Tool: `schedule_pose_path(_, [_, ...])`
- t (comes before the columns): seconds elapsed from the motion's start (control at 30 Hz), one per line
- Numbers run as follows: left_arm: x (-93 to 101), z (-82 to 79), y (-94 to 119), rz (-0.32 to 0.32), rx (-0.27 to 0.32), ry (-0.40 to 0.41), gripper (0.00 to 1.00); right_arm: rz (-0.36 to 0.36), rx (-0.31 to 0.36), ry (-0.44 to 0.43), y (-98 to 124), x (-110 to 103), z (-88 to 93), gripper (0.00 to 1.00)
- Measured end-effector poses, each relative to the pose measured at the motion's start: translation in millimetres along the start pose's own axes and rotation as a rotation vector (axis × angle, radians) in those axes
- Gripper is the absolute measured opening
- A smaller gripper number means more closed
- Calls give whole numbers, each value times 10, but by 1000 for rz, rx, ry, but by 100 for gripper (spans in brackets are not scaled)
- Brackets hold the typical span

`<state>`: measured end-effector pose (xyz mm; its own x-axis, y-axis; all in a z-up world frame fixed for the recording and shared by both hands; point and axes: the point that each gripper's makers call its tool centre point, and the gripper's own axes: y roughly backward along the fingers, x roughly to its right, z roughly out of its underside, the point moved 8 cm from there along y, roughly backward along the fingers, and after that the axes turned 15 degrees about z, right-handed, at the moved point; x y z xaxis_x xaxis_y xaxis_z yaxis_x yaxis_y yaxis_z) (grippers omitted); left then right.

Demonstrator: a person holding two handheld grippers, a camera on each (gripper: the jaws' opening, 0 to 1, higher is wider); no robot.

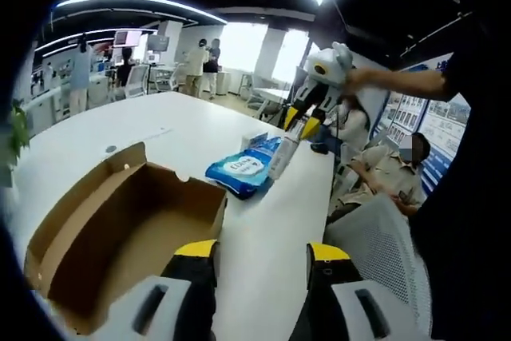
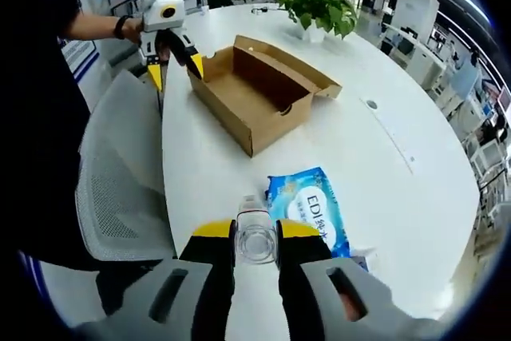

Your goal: Operate the shoe box by opening the lid, removing the specified soft item, and placing it in the target area until the item is outside and the box remains undamaged.

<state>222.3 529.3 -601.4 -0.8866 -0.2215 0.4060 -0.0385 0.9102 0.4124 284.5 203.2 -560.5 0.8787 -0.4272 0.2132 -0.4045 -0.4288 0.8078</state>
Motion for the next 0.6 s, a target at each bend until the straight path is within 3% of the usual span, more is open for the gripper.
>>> schedule_pose_path(0.1, [-14,80,71,-44,7,26,46,6,-9,14,-13,128,-8,17])
schedule_pose_path(0.33, [10,201,163,-80,16,67,46,18,-25,40,-56,359,-26,17])
schedule_pose_path(0.6, [13,218,236,-119,44,99,45,11,-62,72,-158,576,14,17])
